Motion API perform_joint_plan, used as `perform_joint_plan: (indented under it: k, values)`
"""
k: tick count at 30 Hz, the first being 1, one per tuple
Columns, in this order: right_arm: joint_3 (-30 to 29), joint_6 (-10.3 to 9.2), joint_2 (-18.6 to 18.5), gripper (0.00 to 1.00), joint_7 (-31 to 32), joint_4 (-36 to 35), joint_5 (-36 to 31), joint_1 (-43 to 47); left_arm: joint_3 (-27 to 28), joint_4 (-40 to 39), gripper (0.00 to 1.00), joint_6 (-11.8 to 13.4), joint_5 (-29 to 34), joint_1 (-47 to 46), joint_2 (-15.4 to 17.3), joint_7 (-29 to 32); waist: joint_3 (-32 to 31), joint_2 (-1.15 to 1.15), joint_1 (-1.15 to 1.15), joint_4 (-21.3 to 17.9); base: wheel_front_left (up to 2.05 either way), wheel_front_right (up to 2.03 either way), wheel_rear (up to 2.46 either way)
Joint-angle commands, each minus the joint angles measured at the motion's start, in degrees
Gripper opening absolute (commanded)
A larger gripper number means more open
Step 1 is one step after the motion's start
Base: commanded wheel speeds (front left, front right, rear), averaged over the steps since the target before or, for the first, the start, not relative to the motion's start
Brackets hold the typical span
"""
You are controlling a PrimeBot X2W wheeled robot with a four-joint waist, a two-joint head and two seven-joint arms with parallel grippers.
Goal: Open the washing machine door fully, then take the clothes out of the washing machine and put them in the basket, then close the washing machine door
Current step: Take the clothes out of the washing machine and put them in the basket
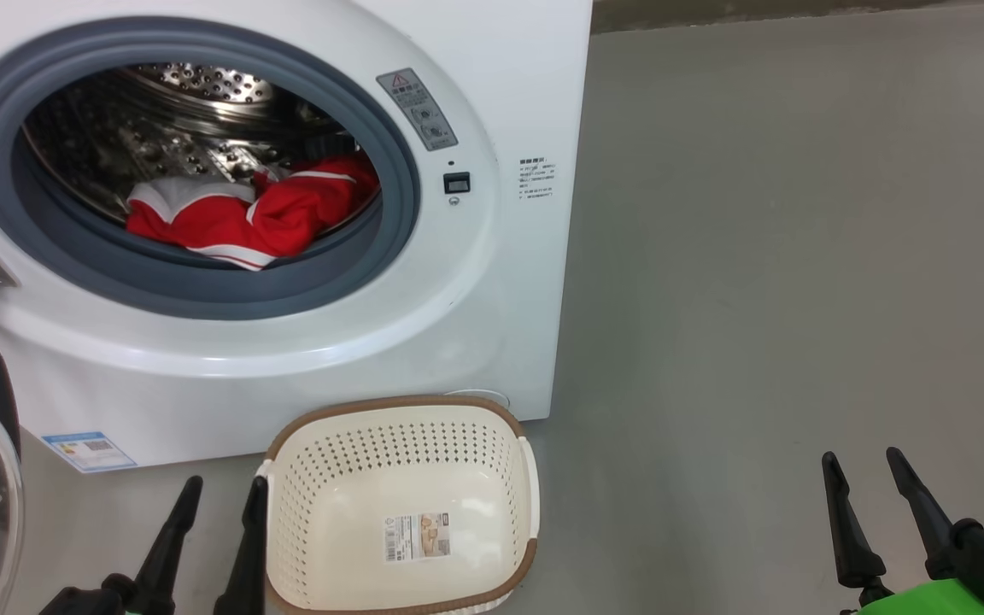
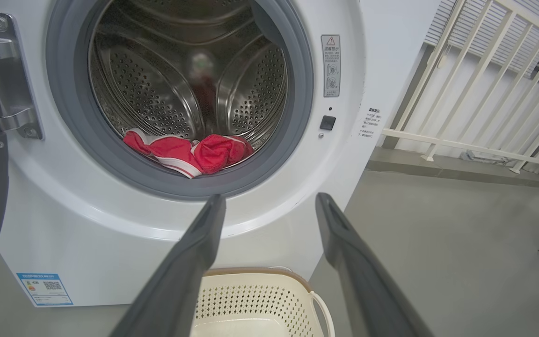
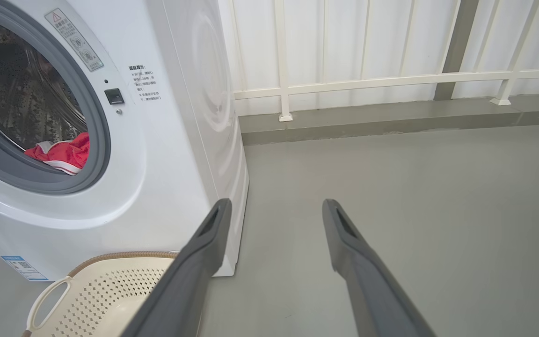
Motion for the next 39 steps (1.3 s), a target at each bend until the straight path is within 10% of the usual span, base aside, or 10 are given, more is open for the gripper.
perform_joint_plan:
  k: [1, 21, 39]
  values:
    - [1.48, 0.28, -0.64, 1.0, -0.52, -1.33, 0.07, -2.15, 2.06, -1.05, 1.0, -0.32, 0.39, -2.22, 0.43, -0.29, 0.06, 0.0, 0.0, 0.0, 0.0, 0.0, 0.0]
    - [1.71, 0.28, -0.17, 1.0, -0.52, -2.14, -0.14, -4.84, 2.54, 7.35, 1.0, -0.32, 2.54, -8.04, 0.42, -0.29, 5.74, 0.0, 0.0, -0.68, 0.0, 0.0, 0.0]
    - [3.21, 0.28, 0.34, 1.0, -0.52, -3.81, 0.43, -13.75, 1.32, 33.83, 1.0, -0.32, 6.3, -45.81, 3.77, -0.29, 22.33, 0.0, 0.0, -4.69, 0.0, 0.0, 0.0]
